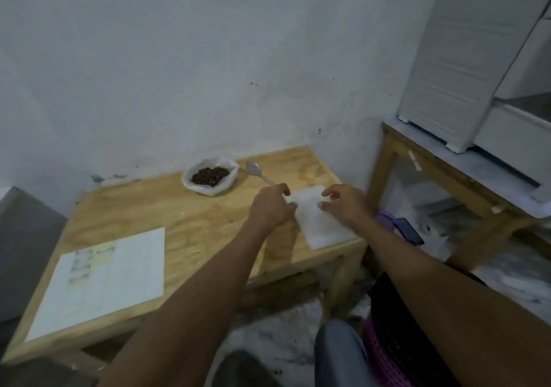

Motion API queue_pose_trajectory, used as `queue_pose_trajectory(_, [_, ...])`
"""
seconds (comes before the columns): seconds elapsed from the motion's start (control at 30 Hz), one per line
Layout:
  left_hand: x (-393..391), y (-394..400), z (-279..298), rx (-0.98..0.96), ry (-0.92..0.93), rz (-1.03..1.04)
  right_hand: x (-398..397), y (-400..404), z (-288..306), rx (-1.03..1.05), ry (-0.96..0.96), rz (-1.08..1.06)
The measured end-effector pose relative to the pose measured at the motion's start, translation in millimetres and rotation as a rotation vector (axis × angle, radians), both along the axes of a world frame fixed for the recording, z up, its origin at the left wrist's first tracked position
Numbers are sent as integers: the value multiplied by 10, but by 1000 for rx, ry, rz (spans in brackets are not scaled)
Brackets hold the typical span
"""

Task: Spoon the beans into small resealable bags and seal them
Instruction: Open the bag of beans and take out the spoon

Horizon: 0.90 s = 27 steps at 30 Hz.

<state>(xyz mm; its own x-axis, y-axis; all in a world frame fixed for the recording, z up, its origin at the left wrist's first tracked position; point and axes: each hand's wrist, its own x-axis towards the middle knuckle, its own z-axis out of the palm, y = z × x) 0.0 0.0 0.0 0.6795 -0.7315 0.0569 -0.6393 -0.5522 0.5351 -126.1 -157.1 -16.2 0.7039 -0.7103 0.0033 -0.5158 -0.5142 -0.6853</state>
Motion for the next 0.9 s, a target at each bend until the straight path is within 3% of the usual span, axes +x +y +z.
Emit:
queue_pose_trajectory(0.13, [-145,-21,-28,56,72,59,-46,74,-37,-66,82,-19])
queue_pose_trajectory(0.53, [-321,-205,-24,-41,142,165,-2,69,54,-151,93,-44])
queue_pose_trajectory(0.73, [-305,-253,22,-292,201,284,34,46,187,-30,-94,-120])
queue_pose_trajectory(0.9, [-206,-226,285,-586,490,340,106,104,512,186,-338,-186])
